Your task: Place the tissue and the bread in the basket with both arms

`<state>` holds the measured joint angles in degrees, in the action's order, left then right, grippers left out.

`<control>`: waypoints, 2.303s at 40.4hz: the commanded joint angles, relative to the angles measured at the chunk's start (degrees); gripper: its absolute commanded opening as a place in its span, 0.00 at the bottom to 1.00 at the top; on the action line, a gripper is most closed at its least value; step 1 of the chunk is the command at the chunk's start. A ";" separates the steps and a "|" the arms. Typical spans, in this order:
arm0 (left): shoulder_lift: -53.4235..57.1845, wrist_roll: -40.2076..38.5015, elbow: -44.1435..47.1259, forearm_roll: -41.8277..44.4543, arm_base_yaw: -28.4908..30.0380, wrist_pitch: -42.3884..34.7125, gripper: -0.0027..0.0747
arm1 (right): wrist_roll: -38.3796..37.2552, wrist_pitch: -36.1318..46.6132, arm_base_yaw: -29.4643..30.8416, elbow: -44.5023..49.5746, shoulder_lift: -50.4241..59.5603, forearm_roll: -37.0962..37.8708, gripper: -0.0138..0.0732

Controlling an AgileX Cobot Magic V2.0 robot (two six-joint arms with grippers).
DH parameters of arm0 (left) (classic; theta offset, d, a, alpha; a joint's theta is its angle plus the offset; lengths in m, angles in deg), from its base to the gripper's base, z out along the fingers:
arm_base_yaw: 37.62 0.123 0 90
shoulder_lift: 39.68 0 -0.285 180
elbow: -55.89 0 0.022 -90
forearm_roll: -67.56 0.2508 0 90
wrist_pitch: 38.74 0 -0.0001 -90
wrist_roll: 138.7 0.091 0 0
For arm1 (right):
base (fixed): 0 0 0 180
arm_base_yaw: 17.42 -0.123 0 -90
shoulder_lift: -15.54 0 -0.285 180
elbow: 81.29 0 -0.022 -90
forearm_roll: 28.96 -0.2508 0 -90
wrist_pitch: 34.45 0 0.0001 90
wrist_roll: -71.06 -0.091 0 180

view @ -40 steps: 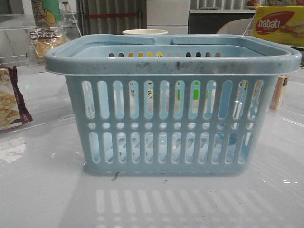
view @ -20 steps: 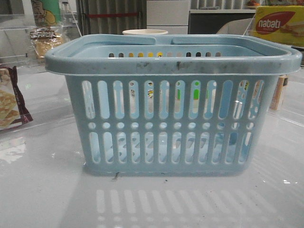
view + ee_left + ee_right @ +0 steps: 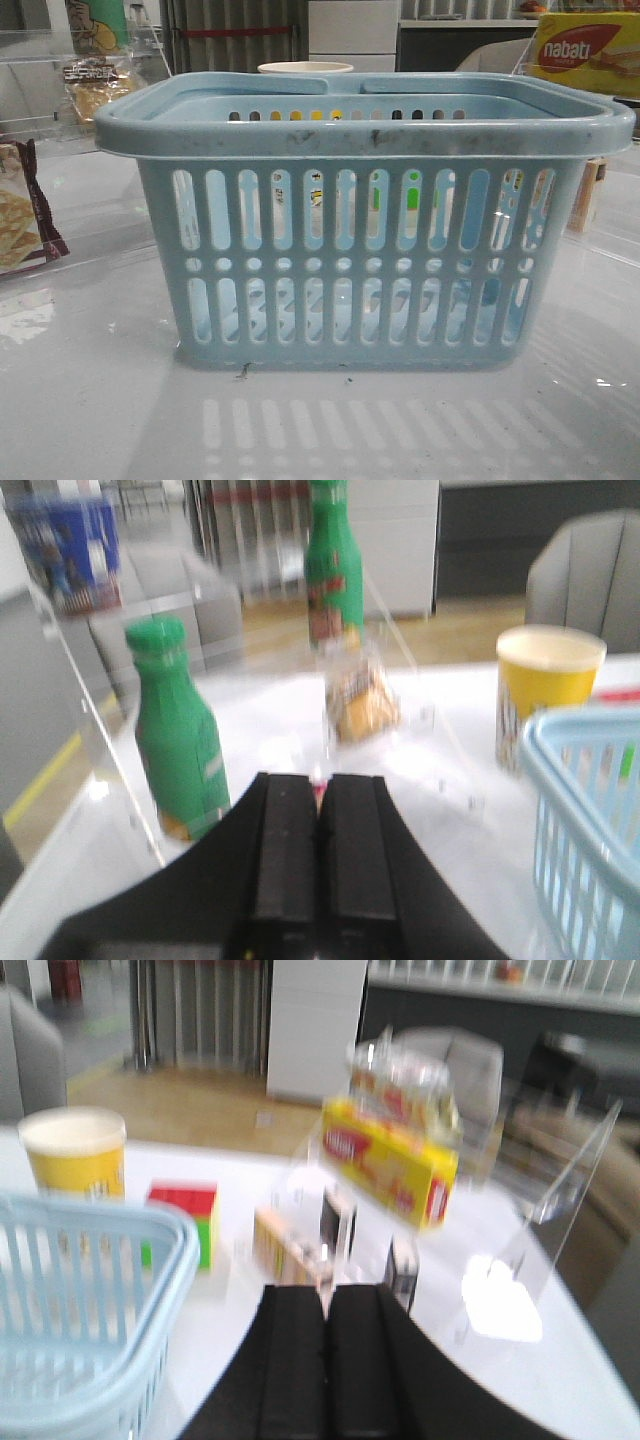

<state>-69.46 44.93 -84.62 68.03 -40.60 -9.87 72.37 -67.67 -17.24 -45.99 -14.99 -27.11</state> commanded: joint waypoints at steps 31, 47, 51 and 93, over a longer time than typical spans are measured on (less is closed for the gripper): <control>-10.82 -0.62 -1.79 -0.47 0.14 8.59 0.70 | 0.13 -10.69 0.02 -1.86 -15.93 0.71 0.74; -10.82 -0.62 -1.79 -1.23 0.14 8.59 0.69 | 0.13 -10.76 0.02 -1.86 -16.32 0.80 0.77; -10.82 -0.62 -1.79 -2.41 -0.09 8.43 0.69 | 0.13 -10.36 0.15 -1.86 -17.66 1.90 0.77; -10.82 -0.62 -1.79 -2.41 -1.17 7.80 0.69 | -1.89 -2.45 11.09 -39.88 -73.02 2.87 0.77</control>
<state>-79.64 44.93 -84.62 66.23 -41.25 2.48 70.53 -73.03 -6.44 -81.02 -87.04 -24.75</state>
